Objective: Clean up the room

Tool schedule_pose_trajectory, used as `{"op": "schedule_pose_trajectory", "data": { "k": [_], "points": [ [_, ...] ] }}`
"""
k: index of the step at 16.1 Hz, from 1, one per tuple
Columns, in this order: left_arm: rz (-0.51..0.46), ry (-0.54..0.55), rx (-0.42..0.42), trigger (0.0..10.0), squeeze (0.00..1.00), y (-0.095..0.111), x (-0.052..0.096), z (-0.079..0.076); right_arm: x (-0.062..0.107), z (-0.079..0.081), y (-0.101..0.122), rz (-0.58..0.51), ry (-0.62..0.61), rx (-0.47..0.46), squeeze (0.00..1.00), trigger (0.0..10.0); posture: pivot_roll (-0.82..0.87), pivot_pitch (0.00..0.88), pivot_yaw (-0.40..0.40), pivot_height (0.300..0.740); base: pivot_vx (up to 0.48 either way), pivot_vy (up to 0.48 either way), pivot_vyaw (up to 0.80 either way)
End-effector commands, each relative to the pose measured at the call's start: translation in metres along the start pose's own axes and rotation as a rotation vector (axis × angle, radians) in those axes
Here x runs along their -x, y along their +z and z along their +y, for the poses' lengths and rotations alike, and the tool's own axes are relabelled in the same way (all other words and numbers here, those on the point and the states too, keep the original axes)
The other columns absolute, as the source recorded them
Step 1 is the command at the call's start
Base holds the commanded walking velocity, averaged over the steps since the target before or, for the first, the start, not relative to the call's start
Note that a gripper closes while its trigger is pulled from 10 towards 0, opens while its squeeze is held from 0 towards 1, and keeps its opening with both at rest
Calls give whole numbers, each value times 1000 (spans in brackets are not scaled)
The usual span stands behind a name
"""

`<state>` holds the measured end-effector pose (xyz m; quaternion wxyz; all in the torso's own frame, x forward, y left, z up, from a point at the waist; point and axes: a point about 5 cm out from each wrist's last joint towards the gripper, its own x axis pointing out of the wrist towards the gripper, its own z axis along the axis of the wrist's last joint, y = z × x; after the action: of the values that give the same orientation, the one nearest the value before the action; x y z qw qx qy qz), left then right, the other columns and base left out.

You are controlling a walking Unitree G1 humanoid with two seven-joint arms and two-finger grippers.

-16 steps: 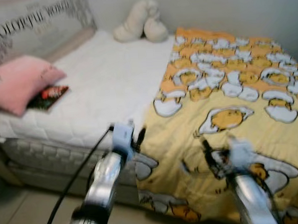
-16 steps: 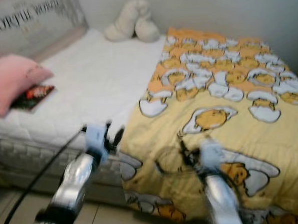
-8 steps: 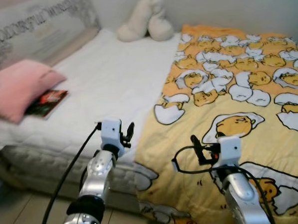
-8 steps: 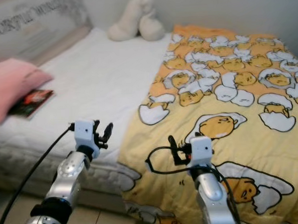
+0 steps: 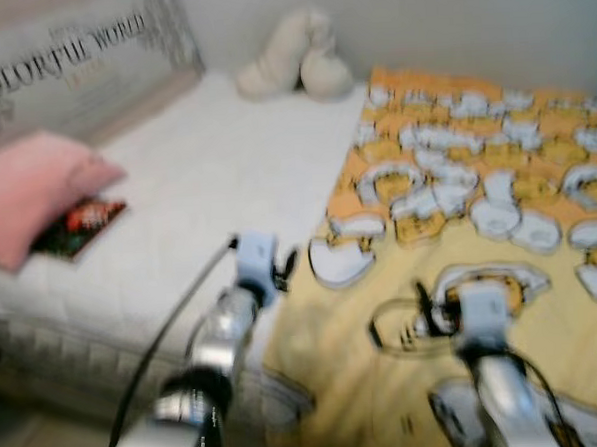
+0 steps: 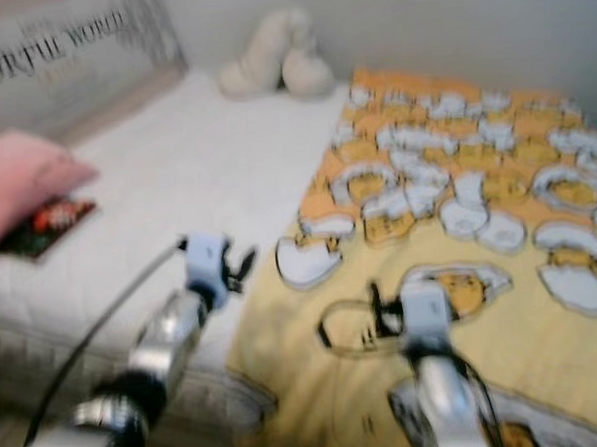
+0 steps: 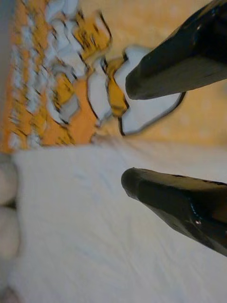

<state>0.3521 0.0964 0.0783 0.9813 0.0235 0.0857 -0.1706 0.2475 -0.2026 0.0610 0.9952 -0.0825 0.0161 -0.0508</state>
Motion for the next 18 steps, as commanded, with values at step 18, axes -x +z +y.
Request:
{"op": "schedule_pose_trajectory", "data": {
  "k": [18],
  "points": [
    [171, -206, -287, 10000, 0, -30, 0, -112, 134, -32, 1, 280, 19, 80, 0, 10000, -254, 296, -98, 740, 27, 0, 0]
  ]
}}
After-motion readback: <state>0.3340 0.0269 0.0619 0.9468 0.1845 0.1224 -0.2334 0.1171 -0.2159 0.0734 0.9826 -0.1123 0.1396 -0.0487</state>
